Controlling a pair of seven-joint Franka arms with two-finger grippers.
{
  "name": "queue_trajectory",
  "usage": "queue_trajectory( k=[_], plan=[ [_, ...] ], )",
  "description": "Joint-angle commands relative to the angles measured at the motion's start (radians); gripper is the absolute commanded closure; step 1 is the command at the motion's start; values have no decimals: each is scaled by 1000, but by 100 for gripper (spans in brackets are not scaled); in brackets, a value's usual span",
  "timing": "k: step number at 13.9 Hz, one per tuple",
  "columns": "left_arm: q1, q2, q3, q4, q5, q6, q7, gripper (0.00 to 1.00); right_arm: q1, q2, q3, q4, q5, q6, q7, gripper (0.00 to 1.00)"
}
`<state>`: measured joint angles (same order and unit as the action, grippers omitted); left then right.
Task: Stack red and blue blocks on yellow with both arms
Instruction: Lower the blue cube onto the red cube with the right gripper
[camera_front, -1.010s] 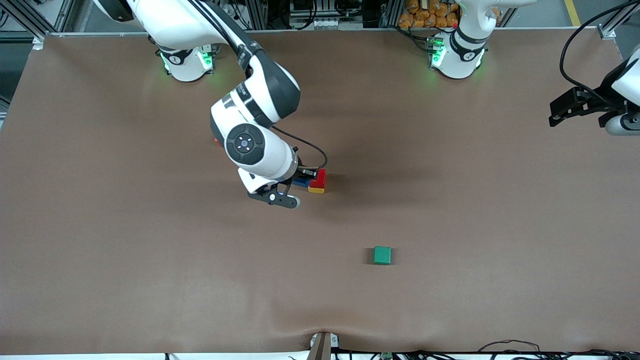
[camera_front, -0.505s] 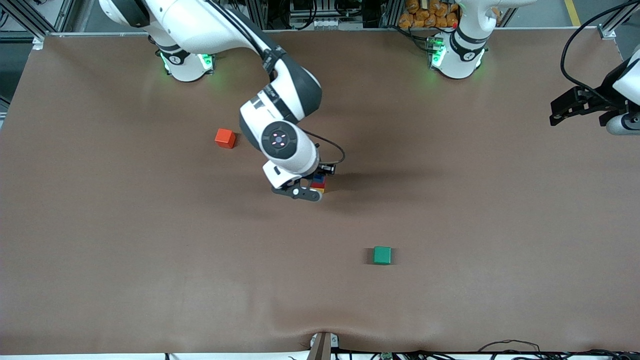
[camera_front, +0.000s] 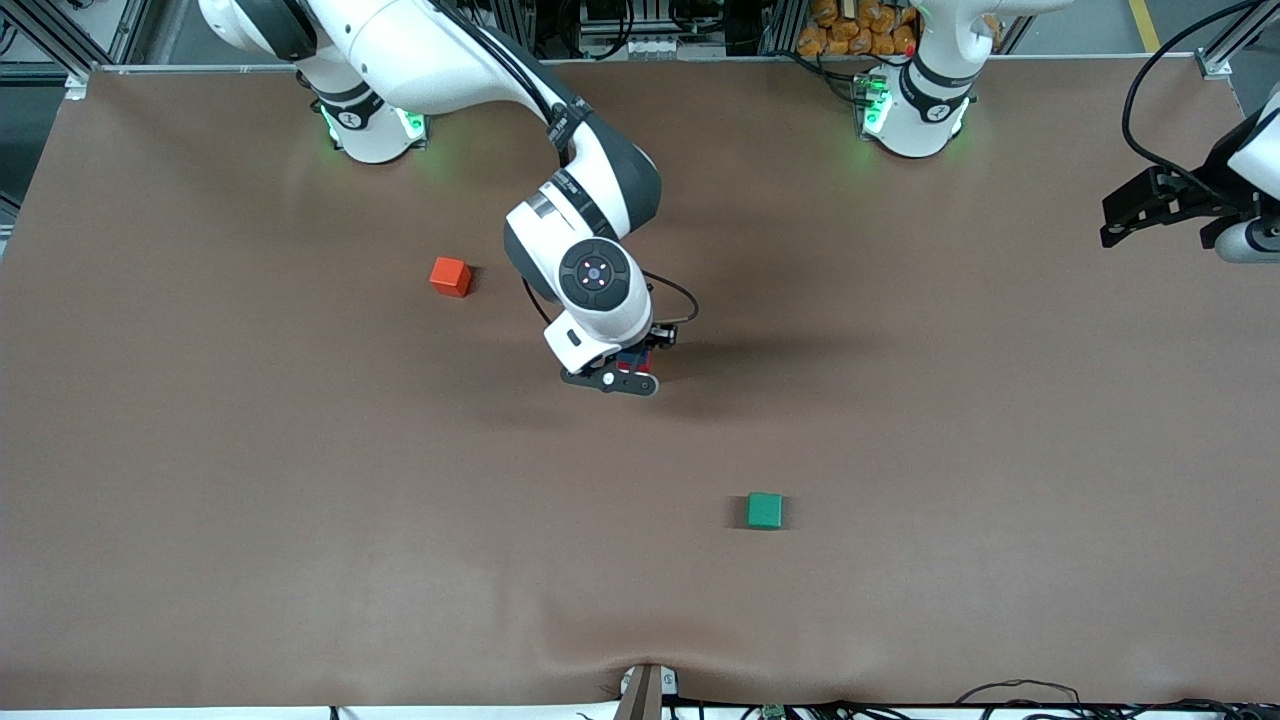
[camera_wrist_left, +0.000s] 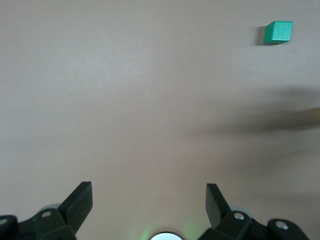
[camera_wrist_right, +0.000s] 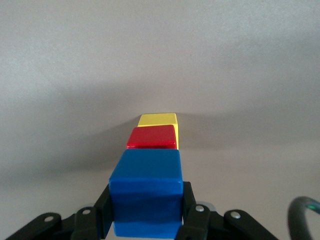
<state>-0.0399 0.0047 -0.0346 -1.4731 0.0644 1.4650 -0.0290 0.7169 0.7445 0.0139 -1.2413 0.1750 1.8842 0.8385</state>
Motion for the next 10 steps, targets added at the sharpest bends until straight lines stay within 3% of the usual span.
queue_trajectory(
  k=[1, 10],
  plan=[
    [8, -23, -5, -15, 0, -11, 14, 0, 19, 16, -11, 22, -14, 15, 21, 100],
    [9, -23, -1, -16, 0, -9, 14, 0, 21, 15, -14, 19, -32, 10, 22, 100]
  ],
)
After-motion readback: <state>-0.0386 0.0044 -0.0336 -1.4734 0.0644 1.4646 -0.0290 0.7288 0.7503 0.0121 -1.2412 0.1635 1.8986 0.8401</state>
